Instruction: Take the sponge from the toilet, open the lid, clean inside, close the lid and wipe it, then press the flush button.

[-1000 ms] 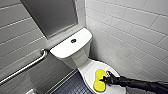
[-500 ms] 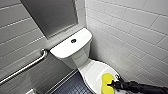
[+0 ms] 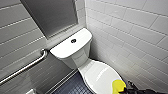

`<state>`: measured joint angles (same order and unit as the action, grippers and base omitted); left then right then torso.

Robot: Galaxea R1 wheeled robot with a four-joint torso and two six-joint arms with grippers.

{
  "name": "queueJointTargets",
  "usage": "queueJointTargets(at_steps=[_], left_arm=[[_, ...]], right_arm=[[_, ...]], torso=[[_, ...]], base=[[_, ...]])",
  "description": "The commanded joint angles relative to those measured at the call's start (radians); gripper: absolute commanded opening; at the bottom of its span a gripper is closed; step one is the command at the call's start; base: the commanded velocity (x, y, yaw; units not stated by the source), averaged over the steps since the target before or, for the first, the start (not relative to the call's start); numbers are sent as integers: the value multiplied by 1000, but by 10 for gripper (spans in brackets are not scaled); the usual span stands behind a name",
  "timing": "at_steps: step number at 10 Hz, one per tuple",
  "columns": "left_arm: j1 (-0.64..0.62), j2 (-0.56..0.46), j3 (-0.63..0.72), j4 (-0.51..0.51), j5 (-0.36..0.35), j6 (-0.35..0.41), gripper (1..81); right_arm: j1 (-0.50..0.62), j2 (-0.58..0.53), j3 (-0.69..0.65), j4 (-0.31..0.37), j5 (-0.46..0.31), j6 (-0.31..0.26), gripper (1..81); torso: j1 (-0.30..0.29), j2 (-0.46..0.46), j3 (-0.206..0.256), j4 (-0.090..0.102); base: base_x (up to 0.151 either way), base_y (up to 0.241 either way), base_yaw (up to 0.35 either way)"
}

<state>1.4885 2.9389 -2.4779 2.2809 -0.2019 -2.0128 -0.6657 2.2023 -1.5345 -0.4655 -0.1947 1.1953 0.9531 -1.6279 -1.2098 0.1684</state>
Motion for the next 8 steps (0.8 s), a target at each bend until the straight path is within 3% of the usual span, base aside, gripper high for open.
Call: queueJointTargets(at_steps=[1, 8], left_arm=[[28, -12, 5, 14, 13, 14, 811], [28, -13, 8, 14, 13, 14, 811]], right_arm=[[-74, -144, 87, -5, 16, 29, 10], [-486, -211, -67, -5, 391, 18, 10]], torso=[[0, 0, 0, 0], [0, 0, 0, 0]], base=[[0, 0, 0], [0, 0, 0]])
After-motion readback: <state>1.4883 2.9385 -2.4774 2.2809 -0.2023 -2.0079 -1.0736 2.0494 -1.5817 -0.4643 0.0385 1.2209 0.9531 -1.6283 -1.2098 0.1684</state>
